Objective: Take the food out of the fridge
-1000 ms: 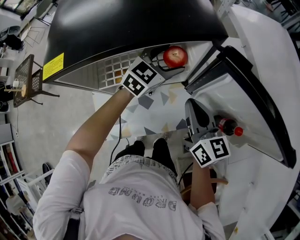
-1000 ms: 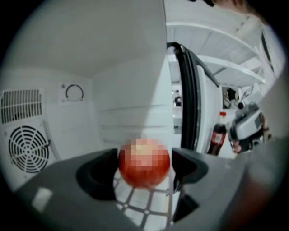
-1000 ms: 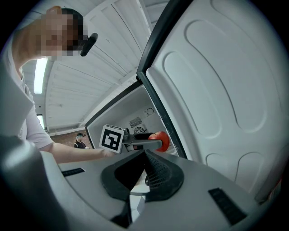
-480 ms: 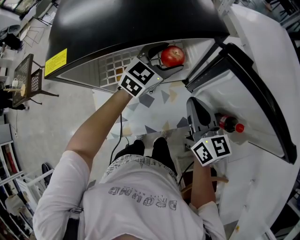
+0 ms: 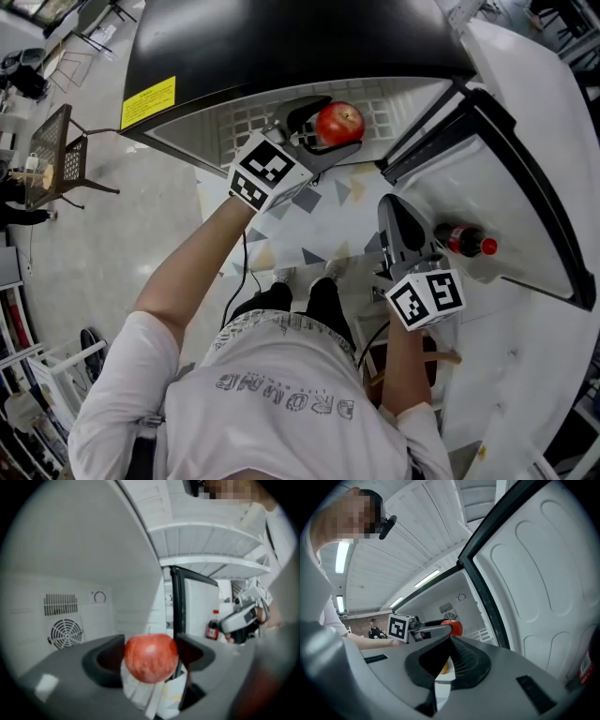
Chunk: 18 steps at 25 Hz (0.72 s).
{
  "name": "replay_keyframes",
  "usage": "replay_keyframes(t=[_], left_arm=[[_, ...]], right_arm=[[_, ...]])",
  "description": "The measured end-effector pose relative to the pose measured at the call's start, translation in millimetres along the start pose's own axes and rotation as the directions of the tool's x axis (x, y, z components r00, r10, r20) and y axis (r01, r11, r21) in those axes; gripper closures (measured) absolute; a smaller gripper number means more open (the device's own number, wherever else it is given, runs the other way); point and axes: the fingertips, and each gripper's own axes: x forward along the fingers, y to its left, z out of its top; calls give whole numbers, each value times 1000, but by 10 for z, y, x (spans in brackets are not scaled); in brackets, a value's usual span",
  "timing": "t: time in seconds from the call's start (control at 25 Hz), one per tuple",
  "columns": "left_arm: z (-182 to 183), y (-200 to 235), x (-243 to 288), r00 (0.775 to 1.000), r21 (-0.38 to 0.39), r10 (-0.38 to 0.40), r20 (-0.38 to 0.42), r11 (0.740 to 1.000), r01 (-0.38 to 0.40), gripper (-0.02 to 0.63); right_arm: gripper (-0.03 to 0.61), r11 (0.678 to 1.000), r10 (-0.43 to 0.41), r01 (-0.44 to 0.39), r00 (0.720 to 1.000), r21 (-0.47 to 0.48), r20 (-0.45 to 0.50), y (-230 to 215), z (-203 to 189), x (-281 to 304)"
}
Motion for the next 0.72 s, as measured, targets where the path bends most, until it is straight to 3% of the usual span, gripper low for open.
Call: replay_keyframes(t=[0.72], left_arm=[[356,-189,-1157,983,-43,-17,182,999,26,259]], right_arm=[[581,997,-38,40,999,-65,25,608,71,15]])
